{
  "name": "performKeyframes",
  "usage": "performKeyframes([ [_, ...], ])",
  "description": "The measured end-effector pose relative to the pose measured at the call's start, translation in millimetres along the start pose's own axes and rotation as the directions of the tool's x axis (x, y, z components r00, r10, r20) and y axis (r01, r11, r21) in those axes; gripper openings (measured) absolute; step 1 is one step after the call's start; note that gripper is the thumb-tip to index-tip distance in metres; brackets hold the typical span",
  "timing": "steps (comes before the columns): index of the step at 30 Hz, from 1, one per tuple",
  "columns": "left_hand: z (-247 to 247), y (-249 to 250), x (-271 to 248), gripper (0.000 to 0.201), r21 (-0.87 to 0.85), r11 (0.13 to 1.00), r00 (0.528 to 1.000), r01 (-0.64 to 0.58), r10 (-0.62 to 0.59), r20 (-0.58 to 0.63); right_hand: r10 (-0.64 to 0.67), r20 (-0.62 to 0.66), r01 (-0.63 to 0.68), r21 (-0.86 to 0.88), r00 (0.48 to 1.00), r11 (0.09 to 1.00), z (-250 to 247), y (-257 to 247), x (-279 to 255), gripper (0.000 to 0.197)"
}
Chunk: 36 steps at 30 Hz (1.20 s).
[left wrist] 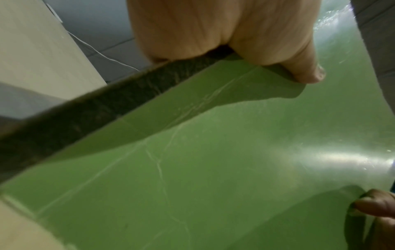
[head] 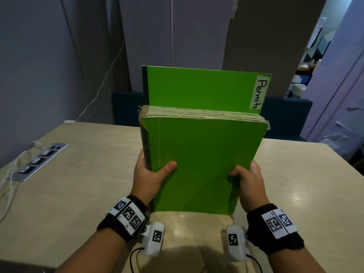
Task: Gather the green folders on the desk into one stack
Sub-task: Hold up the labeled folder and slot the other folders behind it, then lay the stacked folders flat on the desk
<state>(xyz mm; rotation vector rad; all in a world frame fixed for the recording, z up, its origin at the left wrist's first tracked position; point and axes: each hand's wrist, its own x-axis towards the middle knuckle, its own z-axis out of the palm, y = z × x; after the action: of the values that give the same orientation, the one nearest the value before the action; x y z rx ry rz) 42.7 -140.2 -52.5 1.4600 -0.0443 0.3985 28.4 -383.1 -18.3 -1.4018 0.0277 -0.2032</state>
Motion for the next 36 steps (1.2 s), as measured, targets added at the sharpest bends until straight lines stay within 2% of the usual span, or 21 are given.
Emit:
performKeyframes([
  [5,-6.2,-3.5,-3.2,0.097,0.002,0.998,0.996,0.060,-0.060,0.059,0.068,-0.016,-0.070,-0.149,0.998,0.986,-3.0,11.8,-9.4,0.041],
  [8,-14.2,-11.3,-10.0,0.086,0.052,0.989,0.978,0.136,-0.142,0.151,0.083,0.118,-0.045,-0.291,0.990,0.956,-19.4,23.5,-14.1,0.052],
  [10,-21.5,-14.8,-11.6,0.082,0.119,0.978,0.956,0.173,-0.195,0.218,0.085,0.219,0.018,-0.429,0.972,0.903,-31.2,25.8,-16.2,0.046],
  [13,-29.2,-17.7,-4.8,0.086,0.218,0.961,0.936,0.170,-0.226,0.269,0.102,0.263,0.081,-0.605,0.959,0.792,-39.9,24.1,-11.9,0.032],
  [20,-44.0,-14.0,-0.9,0.093,0.298,0.946,0.935,0.132,-0.218,0.280,0.095,0.301,0.177,-0.757,0.949,0.628,-35.6,9.4,-6.7,0.040],
  [24,-62.6,4.7,11.4,0.087,0.439,0.892,0.911,0.103,-0.263,0.319,0.152,0.313,0.145,-0.749,0.937,0.647,-23.0,3.2,1.9,0.025],
  [26,-74.2,8.2,17.3,0.087,0.559,0.826,0.890,0.076,-0.308,0.334,0.220,0.294,0.086,-0.757,0.930,0.648,-13.1,4.8,1.0,0.018],
  [28,-83.4,5.7,20.3,0.095,0.691,0.721,0.868,0.047,-0.372,0.330,0.302,0.272,0.018,-0.770,0.914,0.638,-5.7,9.4,-1.9,0.016],
  [31,-91.3,-4.1,18.5,0.103,0.813,0.579,0.789,0.056,-0.525,0.319,0.436,0.225,-0.080,-0.812,0.872,0.579,-3.3,19.6,-4.4,0.027],
  [33,-91.5,-7.0,17.6,0.101,0.882,0.469,0.753,0.037,-0.594,0.284,0.498,0.200,-0.026,-0.911,0.844,0.411,-6.4,25.8,-3.7,0.035],
  [35,-87.2,-1.3,21.7,0.100,0.945,0.320,0.765,-0.061,-0.593,0.250,0.518,0.207,0.120,-0.973,0.830,0.198,-8.4,30.4,-1.5,0.042],
  [36,-84.0,4.1,24.1,0.098,0.960,0.257,0.761,-0.108,-0.600,0.246,0.515,0.219,0.181,-0.976,0.829,0.123,-7.9,31.9,-0.6,0.046],
])
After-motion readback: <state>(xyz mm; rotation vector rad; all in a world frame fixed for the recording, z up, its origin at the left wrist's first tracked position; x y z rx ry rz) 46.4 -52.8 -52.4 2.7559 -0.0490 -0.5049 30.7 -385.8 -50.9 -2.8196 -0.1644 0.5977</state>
